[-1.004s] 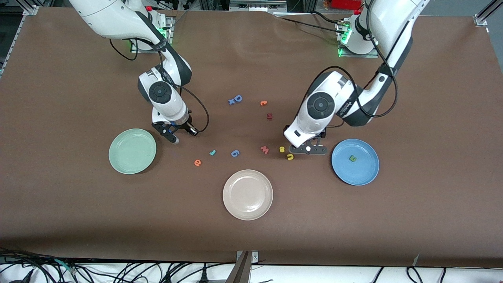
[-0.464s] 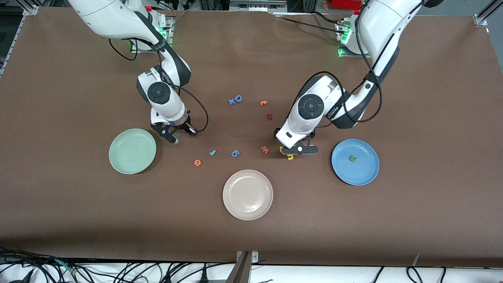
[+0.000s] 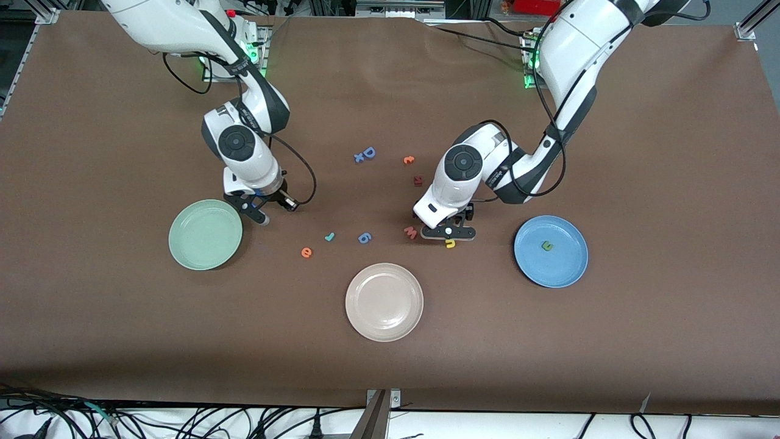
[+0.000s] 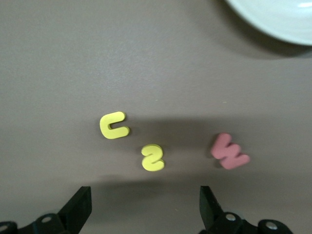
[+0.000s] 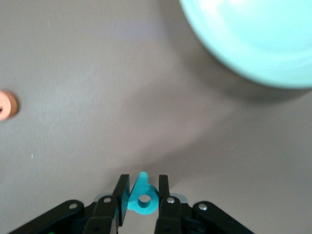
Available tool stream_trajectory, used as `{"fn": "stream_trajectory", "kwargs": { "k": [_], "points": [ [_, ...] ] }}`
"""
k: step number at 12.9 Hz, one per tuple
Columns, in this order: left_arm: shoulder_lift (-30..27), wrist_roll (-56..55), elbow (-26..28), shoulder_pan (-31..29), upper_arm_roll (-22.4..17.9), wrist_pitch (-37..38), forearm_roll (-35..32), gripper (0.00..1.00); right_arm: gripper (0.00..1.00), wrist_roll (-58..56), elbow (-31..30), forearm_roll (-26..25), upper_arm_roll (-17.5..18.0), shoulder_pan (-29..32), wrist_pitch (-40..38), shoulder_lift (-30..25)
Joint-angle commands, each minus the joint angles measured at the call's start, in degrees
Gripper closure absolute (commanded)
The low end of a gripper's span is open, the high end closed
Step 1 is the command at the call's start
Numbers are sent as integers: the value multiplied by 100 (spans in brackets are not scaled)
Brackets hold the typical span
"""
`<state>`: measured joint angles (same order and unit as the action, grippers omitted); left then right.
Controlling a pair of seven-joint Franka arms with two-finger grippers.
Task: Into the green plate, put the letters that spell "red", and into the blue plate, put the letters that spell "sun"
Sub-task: 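Grasp the blue 6 with the right gripper while the left gripper reaches, then place the blue 6 on the green plate with the right gripper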
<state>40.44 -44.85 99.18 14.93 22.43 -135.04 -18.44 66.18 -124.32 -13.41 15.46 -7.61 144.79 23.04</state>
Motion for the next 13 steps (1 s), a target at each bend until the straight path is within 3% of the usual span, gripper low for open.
{"fn": "stream_trajectory", "kwargs": {
  "k": [1, 8, 10, 12, 13],
  "points": [
    [201, -147, -258, 54, -72, -32, -308, 13, 82, -866, 179, -22, 88, 547, -626, -352],
    [535, -234, -575, 54, -72, -84, -388, 22, 82, -3505, 531, 58, 53, 1621, -997, -326],
    [561, -270, -575, 54, -72, -207, -397, 34, 79, -3612, 654, 58, 44, 1648, -997, -230],
    [526, -288, -593, 54, -64, -207, -397, 46, 24, -3595, 725, 110, 27, 1648, -997, -194],
    [526, -288, -593, 54, -72, -207, -397, 53, 12, -3604, 725, 163, -8, 1648, -997, -194]
  ]
}}
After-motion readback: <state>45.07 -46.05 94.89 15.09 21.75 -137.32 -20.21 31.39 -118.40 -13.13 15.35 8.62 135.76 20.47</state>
